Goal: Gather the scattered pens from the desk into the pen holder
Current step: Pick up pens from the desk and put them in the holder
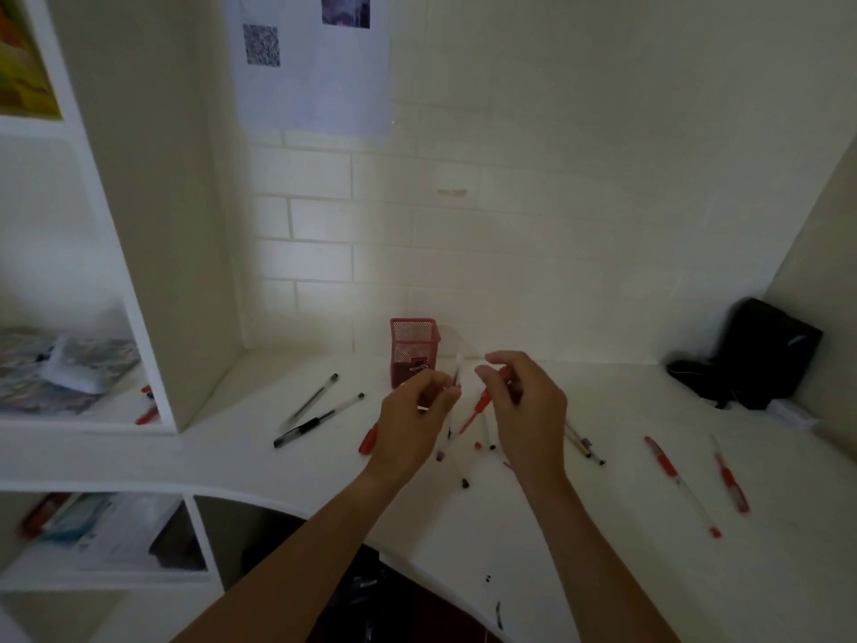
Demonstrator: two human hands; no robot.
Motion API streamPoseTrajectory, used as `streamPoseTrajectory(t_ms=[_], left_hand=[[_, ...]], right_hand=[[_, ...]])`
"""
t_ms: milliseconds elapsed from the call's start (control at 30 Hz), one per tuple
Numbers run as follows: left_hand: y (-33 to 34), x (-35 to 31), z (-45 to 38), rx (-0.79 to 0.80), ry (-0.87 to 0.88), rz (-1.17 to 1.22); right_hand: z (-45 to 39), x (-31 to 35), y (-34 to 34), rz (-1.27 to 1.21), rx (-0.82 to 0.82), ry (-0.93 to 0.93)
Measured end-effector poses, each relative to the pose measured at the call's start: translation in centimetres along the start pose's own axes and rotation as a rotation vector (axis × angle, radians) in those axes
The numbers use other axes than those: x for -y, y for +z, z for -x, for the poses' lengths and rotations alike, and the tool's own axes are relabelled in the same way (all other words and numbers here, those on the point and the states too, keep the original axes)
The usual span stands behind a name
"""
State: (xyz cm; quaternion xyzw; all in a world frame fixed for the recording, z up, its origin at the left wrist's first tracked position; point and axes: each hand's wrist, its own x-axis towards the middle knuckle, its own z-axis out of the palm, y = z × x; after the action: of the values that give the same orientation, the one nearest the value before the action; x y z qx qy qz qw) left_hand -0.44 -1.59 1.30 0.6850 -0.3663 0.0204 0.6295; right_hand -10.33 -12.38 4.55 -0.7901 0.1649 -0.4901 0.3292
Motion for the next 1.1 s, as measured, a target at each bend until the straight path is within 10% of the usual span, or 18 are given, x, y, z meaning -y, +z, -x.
streamPoseTrajectory(t_ms=[400,767,1100], left_hand=[[0.8,2.2,1.4,0.185,0.021,0.021],[2.1,2.5,-0.5,0.235,-0.309,-0.875],[1.6,2.4,0.6,0.169,-0.142,-0.294]], right_hand=[[2.6,-3.6,2.5,-0.506,0.192,0.405],[2.7,-4.9,3.5,-0.115,-0.032,0.373],[1.5,-4.3,4.1,-0.067,0.087,0.346]])
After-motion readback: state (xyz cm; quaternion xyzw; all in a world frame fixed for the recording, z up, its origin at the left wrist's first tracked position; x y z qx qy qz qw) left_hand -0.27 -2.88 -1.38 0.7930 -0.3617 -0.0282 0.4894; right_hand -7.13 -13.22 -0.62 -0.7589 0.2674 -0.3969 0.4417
